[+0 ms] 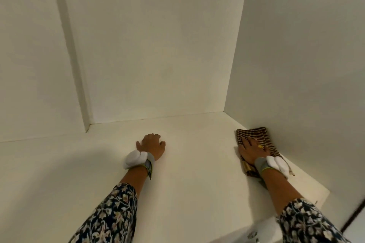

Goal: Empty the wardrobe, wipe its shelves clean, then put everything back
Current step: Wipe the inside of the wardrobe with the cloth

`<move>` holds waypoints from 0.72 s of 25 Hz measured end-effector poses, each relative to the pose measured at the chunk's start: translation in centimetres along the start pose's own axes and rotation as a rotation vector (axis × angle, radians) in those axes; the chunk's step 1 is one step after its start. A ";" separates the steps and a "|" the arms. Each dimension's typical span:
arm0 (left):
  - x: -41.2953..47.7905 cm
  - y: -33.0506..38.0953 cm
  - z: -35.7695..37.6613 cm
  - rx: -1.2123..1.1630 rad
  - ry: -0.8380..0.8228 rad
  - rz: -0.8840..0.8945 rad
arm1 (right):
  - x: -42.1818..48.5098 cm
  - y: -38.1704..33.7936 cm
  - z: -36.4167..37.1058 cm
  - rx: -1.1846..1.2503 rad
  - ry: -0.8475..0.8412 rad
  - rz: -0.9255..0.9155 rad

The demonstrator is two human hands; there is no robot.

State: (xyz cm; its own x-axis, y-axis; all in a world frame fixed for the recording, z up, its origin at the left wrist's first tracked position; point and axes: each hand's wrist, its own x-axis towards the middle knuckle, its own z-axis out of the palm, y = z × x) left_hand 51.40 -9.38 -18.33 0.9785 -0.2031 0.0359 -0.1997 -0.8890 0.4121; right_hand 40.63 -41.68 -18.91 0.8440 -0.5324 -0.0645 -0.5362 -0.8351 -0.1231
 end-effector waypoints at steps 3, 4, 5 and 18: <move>3.3 3.1 1.9 0.041 0.008 0.015 | 5.0 -4.9 0.0 0.006 -0.005 -0.128; 4.5 4.1 2.8 0.049 0.019 0.024 | 6.8 -6.7 0.2 0.010 -0.008 -0.195; 5.2 4.8 3.8 0.062 0.037 0.033 | 8.0 -8.4 0.4 0.018 -0.017 -0.260; 9.7 8.2 6.5 0.082 0.086 0.070 | 15.9 -3.7 -0.9 -0.056 0.098 -0.220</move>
State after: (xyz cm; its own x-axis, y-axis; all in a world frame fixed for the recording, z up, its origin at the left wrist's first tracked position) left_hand 58.95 -21.29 -20.49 0.9622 -0.2328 0.1410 -0.2674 -0.9051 0.3304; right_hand 56.02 -47.15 -18.55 0.9369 -0.3452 0.0549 -0.3414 -0.9375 -0.0681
